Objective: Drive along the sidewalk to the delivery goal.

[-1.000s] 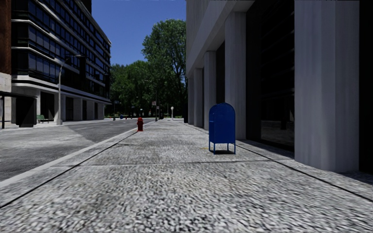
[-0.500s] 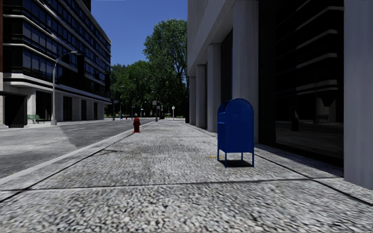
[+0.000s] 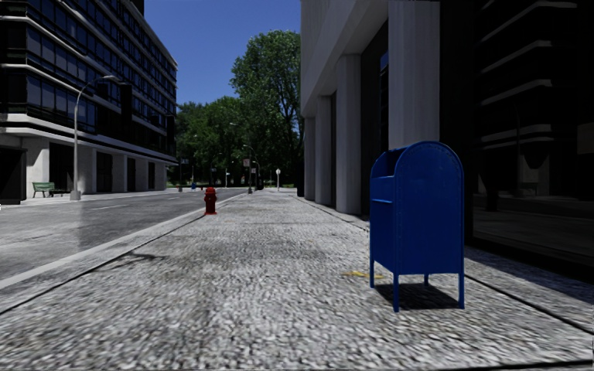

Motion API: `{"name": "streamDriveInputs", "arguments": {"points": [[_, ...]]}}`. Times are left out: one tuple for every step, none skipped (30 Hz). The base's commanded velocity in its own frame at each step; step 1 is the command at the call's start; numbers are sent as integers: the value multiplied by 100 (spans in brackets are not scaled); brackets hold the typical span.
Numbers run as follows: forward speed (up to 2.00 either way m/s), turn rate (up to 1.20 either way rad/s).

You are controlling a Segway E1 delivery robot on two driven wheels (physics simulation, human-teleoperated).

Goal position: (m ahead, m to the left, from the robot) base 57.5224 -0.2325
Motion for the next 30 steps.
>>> {"name": "streamDriveInputs", "arguments": {"points": [[200,31],[200,34],[200,36],[200,37],[200,37],[200,38],[200,42],[200,45],[200,46],[200,46],[200,47],[200,47],[200,47],[200,40],[200,40],[200,0],[200,0],[200,0],[200,0],[200,0],[200,0],[200,0],[200,0],[200,0],[200,0],[200,0],[200,0],[200,0],[200,0],[200,0]]}}
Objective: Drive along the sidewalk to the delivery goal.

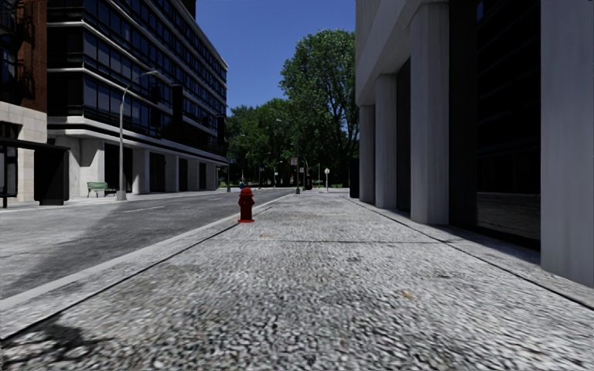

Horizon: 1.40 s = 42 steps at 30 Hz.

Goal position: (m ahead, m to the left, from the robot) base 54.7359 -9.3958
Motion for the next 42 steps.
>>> {"name": "streamDriveInputs", "arguments": {"points": [[200,0],[200,0],[200,-14],[200,-24],[200,-29],[200,-31],[200,-31],[200,-32],[200,-31],[200,-20],[200,-20],[200,-3],[200,0],[200,0],[200,0],[200,0],[200,0],[200,0],[200,0],[200,0],[200,0],[200,0],[200,0],[200,0],[200,0],[200,0],[200,0],[200,0],[200,0],[200,0],[200,0],[200,0],[198,0],[198,0],[198,0],[196,0],[192,0],[190,0],[190,0],[190,0],[190,0],[189,0]]}}
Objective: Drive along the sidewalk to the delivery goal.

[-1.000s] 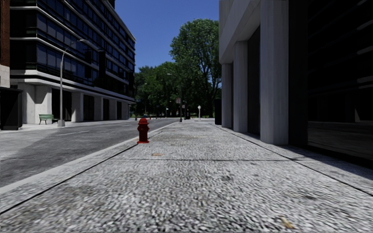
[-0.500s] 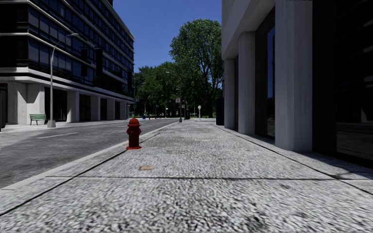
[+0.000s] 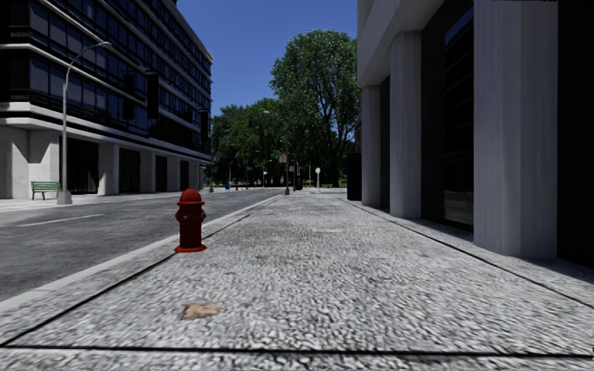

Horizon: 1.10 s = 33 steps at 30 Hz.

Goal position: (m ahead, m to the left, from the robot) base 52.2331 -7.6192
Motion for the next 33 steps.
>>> {"name": "streamDriveInputs", "arguments": {"points": [[189,0],[189,0],[189,0],[189,0],[189,0],[189,0],[190,0],[190,0],[190,0],[190,0],[190,0],[190,0],[190,0],[190,0],[190,0],[190,0],[190,0],[190,0],[190,0],[190,0],[190,0],[190,0],[190,0],[190,0],[190,0],[190,0],[190,0],[190,0],[190,0],[190,0],[190,0],[190,0],[190,0]]}}
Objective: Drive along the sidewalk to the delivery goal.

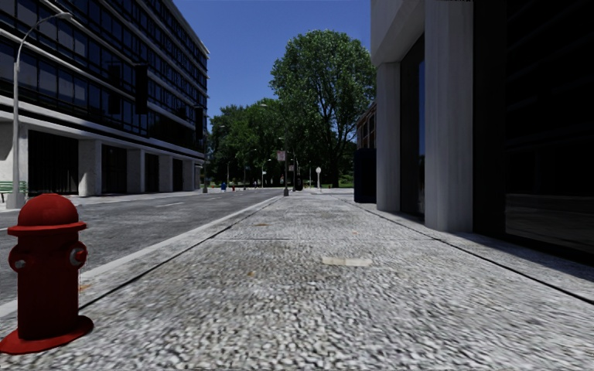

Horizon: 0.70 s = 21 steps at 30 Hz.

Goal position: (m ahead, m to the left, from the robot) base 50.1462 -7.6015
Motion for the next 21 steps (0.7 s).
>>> {"name": "streamDriveInputs", "arguments": {"points": [[190,0],[190,0],[190,0],[190,0],[190,0],[190,0],[190,0],[190,0],[190,0],[190,0],[190,0],[190,0],[189,0],[189,0],[189,0],[189,0],[189,0],[189,0],[189,0],[189,0],[189,0]]}}
